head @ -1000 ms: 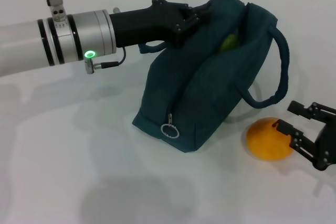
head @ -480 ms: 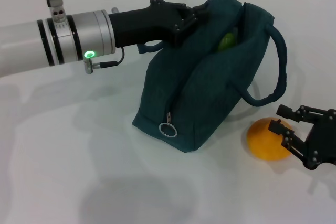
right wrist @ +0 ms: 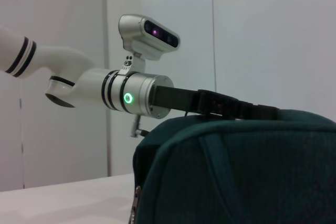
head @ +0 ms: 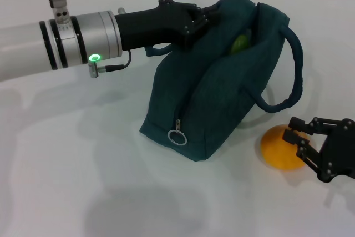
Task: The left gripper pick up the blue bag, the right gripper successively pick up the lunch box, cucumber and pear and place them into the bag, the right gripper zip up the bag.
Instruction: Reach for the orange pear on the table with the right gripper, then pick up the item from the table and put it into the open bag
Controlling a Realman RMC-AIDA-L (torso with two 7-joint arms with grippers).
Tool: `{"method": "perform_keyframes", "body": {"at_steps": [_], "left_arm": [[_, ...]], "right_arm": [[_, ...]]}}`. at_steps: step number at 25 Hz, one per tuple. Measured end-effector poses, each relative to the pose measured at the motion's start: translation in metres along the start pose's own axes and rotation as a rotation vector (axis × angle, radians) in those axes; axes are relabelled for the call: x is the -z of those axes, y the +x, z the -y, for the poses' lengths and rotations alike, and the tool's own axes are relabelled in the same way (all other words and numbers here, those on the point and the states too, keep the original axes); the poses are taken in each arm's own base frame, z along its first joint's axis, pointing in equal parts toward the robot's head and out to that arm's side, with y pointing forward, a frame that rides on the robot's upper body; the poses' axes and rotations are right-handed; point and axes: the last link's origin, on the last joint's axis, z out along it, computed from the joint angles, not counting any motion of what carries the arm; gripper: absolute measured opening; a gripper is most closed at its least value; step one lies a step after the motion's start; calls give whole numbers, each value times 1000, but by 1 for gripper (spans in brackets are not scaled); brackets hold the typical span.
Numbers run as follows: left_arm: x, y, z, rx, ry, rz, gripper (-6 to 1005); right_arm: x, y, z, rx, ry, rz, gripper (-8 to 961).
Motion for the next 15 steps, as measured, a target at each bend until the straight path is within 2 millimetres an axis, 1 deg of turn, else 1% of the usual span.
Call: {"method": "perform_keyframes", "body": {"at_steps": [15], "left_arm": [[1,-1,-1,3,-2,-2,40]], "right_arm": [[-2,0,-2,5,-16,-1,79]]}}
